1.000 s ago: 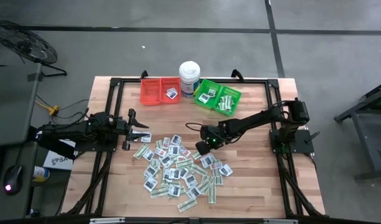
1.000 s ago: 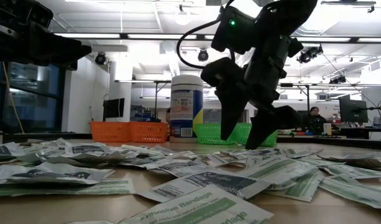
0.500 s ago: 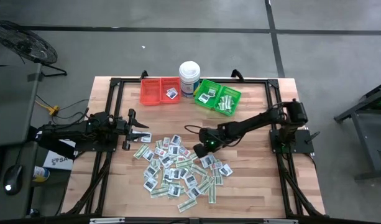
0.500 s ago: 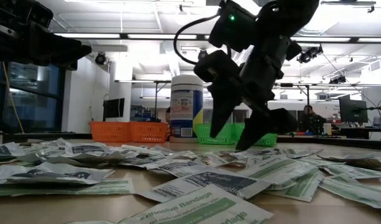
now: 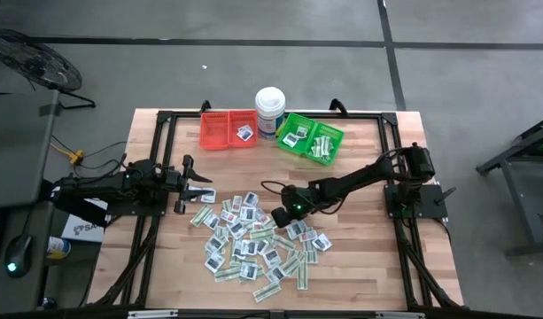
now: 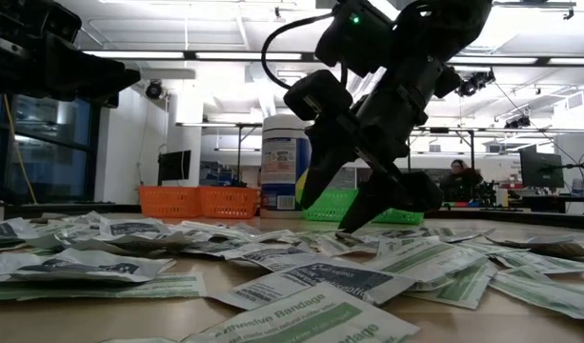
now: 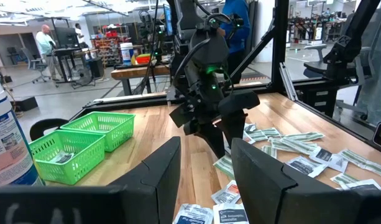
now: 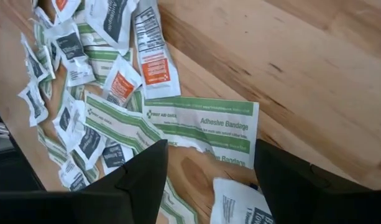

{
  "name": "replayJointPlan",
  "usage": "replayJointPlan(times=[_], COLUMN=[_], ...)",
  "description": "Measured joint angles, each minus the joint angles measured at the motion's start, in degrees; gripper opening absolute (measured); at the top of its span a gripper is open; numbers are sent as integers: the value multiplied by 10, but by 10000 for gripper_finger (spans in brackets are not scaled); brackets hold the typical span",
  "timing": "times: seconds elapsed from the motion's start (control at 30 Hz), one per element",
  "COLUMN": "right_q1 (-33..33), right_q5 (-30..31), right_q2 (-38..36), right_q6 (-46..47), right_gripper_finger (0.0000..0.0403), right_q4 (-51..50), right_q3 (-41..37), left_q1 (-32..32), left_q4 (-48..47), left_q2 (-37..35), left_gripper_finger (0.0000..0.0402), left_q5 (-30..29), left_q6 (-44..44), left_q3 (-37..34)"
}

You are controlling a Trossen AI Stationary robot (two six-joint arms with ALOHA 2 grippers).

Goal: Pick & Place First Aid Supplies
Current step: Put the green bandage pack into the right green bin

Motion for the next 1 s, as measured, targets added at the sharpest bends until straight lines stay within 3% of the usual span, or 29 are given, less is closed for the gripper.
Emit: replayJointPlan(times=[0.23,0.4,1.0], right_q1=[7,7,6], right_q5=[5,9,15], right_q2=[22,25,27], right_q6=[16,24,12], right_gripper_finger=[223,198,7], right_q4=[36,35,11], right_q3=[2,2,0], left_q1=[0,0,0], left_q4=[0,0,0], left_q2=[0,0,0], left_gripper_finger=[140,140,140], left_q5=[-2,-2,-1], left_q6=[0,0,0], left_q3=[0,0,0])
